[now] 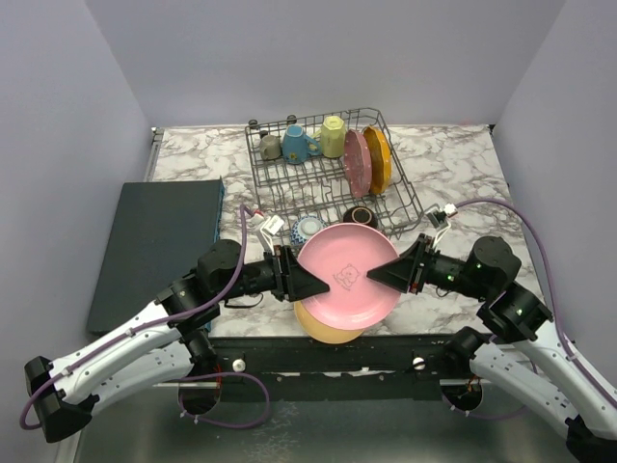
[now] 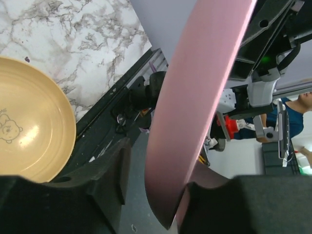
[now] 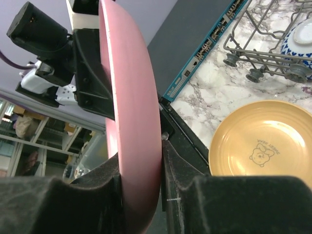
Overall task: Load the mixed dishes into the dish rack
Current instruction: Insert the plate into the dish rack.
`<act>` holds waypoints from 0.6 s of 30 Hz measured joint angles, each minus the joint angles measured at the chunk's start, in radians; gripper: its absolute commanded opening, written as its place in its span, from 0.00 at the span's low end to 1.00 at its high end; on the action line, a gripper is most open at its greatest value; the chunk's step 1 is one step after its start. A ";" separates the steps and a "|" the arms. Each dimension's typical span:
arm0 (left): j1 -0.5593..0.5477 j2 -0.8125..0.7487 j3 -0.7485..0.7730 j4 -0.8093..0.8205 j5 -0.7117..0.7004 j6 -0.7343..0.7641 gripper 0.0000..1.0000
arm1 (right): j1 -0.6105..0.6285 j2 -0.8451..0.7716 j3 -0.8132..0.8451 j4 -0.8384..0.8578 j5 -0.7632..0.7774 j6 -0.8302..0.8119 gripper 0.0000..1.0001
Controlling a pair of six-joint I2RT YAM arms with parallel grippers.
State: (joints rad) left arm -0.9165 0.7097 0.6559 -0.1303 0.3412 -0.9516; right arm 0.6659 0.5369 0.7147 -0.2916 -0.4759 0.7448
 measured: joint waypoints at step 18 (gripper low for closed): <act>-0.002 0.024 0.002 -0.016 -0.018 -0.002 0.98 | 0.007 0.085 0.083 -0.093 0.072 -0.095 0.01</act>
State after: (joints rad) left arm -0.9184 0.7334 0.6575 -0.1463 0.3233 -0.9539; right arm 0.6731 0.6216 0.7979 -0.3847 -0.4034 0.6502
